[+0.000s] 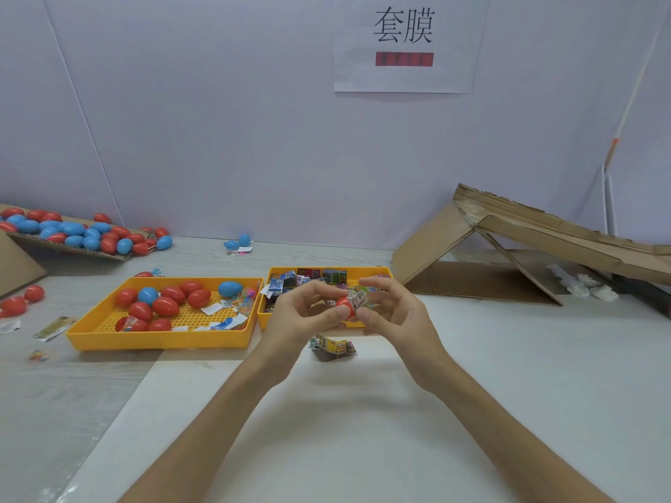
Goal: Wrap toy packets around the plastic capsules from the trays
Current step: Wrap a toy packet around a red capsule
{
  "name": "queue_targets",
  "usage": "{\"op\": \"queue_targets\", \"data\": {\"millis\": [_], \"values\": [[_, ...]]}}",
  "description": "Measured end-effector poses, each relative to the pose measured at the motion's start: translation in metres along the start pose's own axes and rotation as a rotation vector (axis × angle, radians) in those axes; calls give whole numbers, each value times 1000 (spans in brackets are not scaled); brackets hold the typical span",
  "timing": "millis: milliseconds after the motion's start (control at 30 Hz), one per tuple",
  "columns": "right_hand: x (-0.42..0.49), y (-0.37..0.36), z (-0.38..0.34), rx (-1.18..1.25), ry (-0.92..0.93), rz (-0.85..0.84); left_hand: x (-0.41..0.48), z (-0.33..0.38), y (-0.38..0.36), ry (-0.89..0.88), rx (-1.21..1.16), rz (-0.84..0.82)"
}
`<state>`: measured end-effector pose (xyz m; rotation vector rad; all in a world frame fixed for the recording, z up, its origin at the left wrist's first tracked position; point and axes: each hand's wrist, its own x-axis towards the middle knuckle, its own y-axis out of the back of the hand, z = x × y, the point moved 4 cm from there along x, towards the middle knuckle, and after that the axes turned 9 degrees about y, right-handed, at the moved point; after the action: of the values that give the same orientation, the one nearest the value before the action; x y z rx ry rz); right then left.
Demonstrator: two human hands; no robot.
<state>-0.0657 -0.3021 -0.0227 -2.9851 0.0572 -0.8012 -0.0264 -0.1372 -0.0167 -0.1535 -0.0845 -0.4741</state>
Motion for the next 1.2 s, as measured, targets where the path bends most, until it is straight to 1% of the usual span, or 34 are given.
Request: {"op": "queue_targets", "data": {"millis": [367, 533, 600, 633, 700, 767, 800, 933, 1067, 1200], "values": [[0, 3, -1, 21, 20, -8, 0, -3, -1, 5, 6, 8], [-1, 3, 2, 56, 13, -25, 0, -5, -1, 30, -47, 1], [-2, 2, 0, -20, 72, 24, 0, -8, -3, 72, -103, -12], [-3, 3, -3, -100, 136, 73, 1, -10, -3, 102, -148, -19], [-5, 2, -10, -323, 323, 141, 1, -12, -4, 160, -229, -31], [-9, -2, -16, -511, 508, 134, 1, -13, -5, 190, -300, -38], [-10, -3, -17, -565, 559, 128, 1, -12, -5, 195, -339, -40], [-13, -4, -14, -649, 585, 101, 0, -9, -7, 216, -427, -64], [-14, -5, -15, -701, 623, 135, -1, -11, -9, 250, -409, -69], [-16, -6, -16, -758, 679, 167, -2, -11, -10, 248, -392, -88]]}}
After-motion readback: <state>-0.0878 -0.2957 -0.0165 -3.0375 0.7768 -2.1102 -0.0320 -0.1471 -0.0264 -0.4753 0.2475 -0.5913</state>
